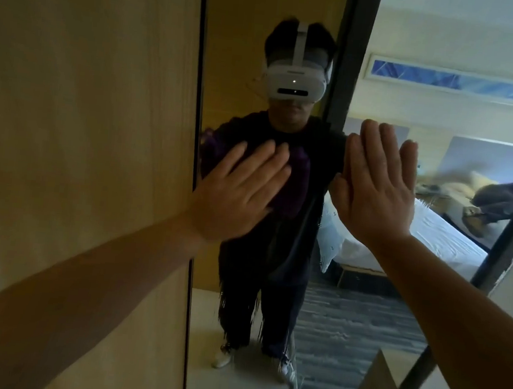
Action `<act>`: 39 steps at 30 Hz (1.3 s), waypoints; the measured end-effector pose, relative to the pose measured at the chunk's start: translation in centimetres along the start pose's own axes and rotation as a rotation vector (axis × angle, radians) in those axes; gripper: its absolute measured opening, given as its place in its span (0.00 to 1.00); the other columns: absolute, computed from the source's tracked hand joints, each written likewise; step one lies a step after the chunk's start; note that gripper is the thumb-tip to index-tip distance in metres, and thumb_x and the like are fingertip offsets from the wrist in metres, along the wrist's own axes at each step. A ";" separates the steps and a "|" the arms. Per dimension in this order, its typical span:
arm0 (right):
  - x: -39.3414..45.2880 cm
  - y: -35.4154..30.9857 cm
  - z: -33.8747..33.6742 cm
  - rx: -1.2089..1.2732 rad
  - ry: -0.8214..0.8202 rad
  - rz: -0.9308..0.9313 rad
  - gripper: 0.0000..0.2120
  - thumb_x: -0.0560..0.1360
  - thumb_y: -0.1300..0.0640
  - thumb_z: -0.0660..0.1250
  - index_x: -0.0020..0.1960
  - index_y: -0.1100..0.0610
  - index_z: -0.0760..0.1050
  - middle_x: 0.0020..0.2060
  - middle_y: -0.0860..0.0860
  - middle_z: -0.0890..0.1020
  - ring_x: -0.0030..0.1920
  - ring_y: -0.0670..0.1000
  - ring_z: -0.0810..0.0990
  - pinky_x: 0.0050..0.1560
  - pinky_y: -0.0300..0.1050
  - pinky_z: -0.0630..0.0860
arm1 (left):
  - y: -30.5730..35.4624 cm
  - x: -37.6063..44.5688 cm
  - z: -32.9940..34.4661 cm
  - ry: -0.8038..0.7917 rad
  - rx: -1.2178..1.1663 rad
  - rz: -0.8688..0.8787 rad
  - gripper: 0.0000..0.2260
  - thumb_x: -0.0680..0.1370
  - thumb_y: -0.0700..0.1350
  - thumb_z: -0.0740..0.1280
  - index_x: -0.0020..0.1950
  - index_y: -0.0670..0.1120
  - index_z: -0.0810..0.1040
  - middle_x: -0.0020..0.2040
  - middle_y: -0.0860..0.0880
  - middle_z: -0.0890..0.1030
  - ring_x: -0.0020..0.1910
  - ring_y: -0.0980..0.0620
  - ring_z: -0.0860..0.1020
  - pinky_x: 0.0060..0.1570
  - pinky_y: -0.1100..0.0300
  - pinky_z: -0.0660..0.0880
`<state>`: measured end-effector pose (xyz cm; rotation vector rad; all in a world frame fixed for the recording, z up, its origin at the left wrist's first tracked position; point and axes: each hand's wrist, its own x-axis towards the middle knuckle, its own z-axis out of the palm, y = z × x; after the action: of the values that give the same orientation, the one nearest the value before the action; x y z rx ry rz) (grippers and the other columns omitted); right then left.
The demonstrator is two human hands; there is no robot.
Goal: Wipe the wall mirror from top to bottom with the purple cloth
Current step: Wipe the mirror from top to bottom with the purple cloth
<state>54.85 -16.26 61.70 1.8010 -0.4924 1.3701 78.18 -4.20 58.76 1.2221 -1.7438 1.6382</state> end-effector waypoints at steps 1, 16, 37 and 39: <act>0.0 0.1 0.0 -0.002 0.007 -0.001 0.27 0.81 0.52 0.63 0.76 0.62 0.65 0.75 0.61 0.65 0.77 0.63 0.61 0.77 0.64 0.54 | 1.1 -2.0 0.5 0.017 -0.010 0.012 0.28 0.82 0.54 0.64 0.77 0.41 0.64 0.77 0.40 0.65 0.76 0.41 0.63 0.72 0.40 0.64; -0.1 0.7 -1.7 0.180 -0.065 0.028 0.24 0.81 0.55 0.64 0.75 0.62 0.67 0.76 0.60 0.65 0.77 0.61 0.59 0.78 0.62 0.53 | 10.5 -16.4 -0.4 -0.239 -0.197 -0.093 0.19 0.82 0.39 0.59 0.73 0.46 0.68 0.73 0.48 0.71 0.68 0.47 0.72 0.64 0.46 0.70; -4.1 12.1 -3.3 0.005 0.018 0.027 0.26 0.81 0.51 0.62 0.76 0.60 0.65 0.76 0.60 0.63 0.77 0.63 0.61 0.77 0.61 0.52 | 3.3 13.1 -0.1 0.018 0.103 -0.092 0.26 0.83 0.60 0.58 0.76 0.47 0.68 0.73 0.38 0.70 0.71 0.37 0.69 0.64 0.42 0.65; -4.1 12.0 -3.2 0.010 0.027 0.021 0.25 0.82 0.52 0.60 0.76 0.60 0.66 0.76 0.60 0.63 0.76 0.63 0.61 0.77 0.60 0.51 | 4.5 10.9 0.4 0.031 0.108 -0.043 0.27 0.83 0.62 0.54 0.76 0.47 0.70 0.73 0.39 0.71 0.70 0.38 0.70 0.63 0.43 0.66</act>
<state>42.89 -21.62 62.50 1.7874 -0.4924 1.4123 69.08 -8.18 65.05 1.2661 -1.6179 1.7372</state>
